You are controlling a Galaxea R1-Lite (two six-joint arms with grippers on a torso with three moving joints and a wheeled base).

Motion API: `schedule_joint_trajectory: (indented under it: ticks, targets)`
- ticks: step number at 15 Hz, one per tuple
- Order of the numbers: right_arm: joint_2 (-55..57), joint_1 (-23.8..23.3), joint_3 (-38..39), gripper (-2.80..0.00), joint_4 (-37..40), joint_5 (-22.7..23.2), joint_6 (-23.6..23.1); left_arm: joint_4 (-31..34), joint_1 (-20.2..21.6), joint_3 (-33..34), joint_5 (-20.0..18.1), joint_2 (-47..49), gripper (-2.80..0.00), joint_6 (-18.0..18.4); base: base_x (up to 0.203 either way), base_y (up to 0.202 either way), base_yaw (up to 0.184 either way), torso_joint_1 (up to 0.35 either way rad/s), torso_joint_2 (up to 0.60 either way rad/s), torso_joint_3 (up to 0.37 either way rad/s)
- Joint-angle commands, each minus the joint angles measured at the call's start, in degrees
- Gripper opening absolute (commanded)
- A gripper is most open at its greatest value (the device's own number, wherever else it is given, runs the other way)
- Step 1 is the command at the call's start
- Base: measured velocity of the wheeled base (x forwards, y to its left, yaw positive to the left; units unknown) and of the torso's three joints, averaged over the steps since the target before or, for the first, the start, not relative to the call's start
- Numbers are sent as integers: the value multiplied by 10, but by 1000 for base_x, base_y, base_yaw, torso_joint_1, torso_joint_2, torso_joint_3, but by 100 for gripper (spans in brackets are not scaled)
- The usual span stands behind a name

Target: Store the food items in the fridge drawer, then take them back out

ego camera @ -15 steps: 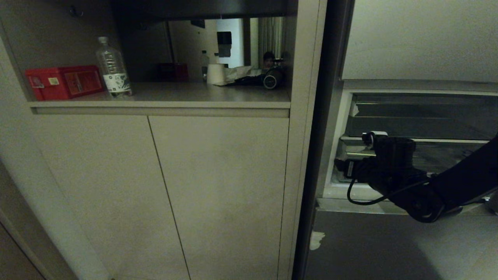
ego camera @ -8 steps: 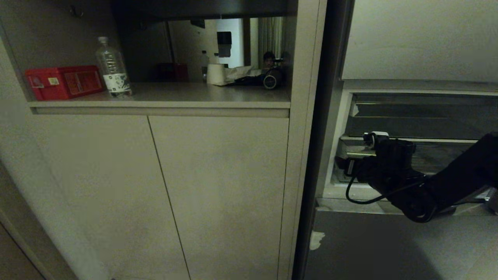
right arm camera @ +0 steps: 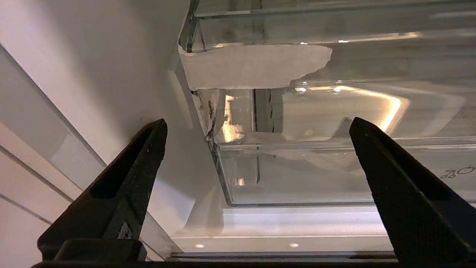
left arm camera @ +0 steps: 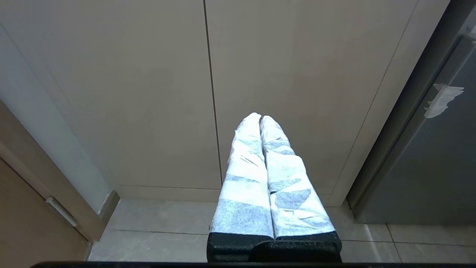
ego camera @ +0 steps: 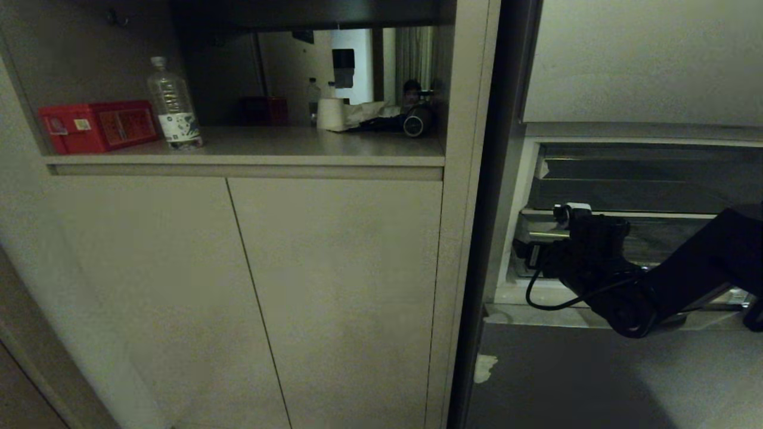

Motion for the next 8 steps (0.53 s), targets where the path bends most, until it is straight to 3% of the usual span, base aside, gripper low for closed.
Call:
schedule_joint_trajectory:
  ticks: [1, 8]
  targets:
    - [5, -1, 3, 0, -2, -1, 1, 1, 0, 0, 0, 1, -280, 0, 0, 0, 0, 0, 0, 0]
    - [3, 0, 8, 0, -16, -1, -1, 1, 0, 0, 0, 1, -280, 0, 0, 0, 0, 0, 0, 0]
